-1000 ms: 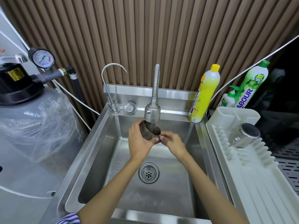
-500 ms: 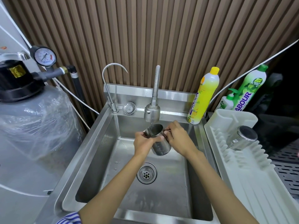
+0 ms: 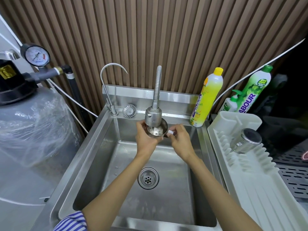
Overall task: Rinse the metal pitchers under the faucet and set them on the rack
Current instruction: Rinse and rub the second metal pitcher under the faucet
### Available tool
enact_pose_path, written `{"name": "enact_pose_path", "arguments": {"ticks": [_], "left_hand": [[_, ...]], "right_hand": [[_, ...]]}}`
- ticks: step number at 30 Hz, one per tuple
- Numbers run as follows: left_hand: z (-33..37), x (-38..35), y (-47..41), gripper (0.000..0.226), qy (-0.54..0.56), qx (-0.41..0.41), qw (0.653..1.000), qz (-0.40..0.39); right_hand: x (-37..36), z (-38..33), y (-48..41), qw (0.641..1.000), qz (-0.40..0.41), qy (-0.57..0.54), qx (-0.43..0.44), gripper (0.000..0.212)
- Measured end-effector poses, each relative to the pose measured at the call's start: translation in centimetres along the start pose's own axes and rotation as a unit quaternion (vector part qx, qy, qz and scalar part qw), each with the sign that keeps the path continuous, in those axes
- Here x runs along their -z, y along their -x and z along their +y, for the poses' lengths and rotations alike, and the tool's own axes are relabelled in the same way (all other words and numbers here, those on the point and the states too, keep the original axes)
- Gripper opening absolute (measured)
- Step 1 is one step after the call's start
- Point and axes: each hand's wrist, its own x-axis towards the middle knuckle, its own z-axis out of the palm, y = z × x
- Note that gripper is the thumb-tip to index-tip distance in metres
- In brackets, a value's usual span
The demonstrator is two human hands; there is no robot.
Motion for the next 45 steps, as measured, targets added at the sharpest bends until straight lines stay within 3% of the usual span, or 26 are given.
{"name": "enact_pose_path", "arguments": {"ticks": [3,7,12,14,19,23,27,32,39,45], "left_hand": [[0.4,0.8,0.2,0.073,-0.069,-0.074,0.995,-0.001],[1.0,2.1,0.6,0.068,-0.221,-0.149,0.964,0.014],[1.4,3.2,0.6,0.072,-0.298,-0.117,0.947,0.021],[1.4,3.3,0.6,0.074,-0.298,-0.079,0.951,0.013],[0.6,3.1,1.2,0.063,-0.185,0.024,0.982,0.006],[-0.6,2.4,1.6,0.050,-0.096,0.094,0.991,0.001],[-1.4,1.6,1.4,0.064,-0.021,0.153,0.987,-0.053],[-1.0,0.8,1.2,0.065,0.053,0.132,0.988,-0.053],[-0.2,0.3,1.6,0.077,0.030,0.014,0.998,0.045],[0.3,1.7,1.3,0.075,-0.064,-0.092,0.992,0.050]], "right_hand": [[-1.1,0.1,0.2,0.986,-0.035,-0.134,-0.087,0.004],[-2.1,0.2,0.3,0.956,-0.094,-0.246,-0.129,0.006],[-2.9,0.2,0.5,0.928,-0.118,-0.314,-0.162,0.018],[-2.8,0.2,0.6,0.938,-0.117,-0.281,-0.164,0.015],[-1.3,-0.2,0.0,0.988,-0.108,-0.059,-0.093,0.006],[0.4,-1.6,-0.4,0.991,-0.112,0.064,-0.046,0.005],[1.4,-2.8,0.0,0.985,-0.085,0.152,0.015,0.002],[1.9,-3.7,0.6,0.979,-0.048,0.184,0.070,0.009],[0.6,-1.9,-0.2,0.999,-0.029,-0.013,-0.041,0.010],[-1.2,-0.8,0.4,0.944,-0.065,-0.290,-0.143,0.012]]}}
